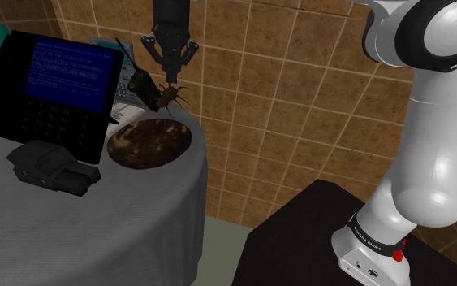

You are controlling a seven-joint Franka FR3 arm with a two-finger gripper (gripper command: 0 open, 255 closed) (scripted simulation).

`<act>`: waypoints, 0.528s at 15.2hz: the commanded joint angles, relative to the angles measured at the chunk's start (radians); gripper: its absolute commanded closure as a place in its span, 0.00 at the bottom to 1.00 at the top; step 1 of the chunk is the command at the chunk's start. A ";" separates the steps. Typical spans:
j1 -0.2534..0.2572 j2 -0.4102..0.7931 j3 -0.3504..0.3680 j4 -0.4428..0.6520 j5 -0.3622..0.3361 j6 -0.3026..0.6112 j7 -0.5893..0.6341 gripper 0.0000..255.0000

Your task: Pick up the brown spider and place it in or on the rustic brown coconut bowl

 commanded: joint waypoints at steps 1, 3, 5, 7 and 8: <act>0.013 -0.038 0.013 -0.050 0.013 0.018 0.032 1.00; 0.032 -0.065 0.027 -0.080 0.022 0.026 0.068 1.00; 0.053 -0.088 0.042 -0.102 0.029 0.032 0.106 1.00; 0.076 -0.106 0.057 -0.119 0.034 0.036 0.145 1.00; 0.088 -0.113 0.064 -0.124 0.036 0.038 0.165 1.00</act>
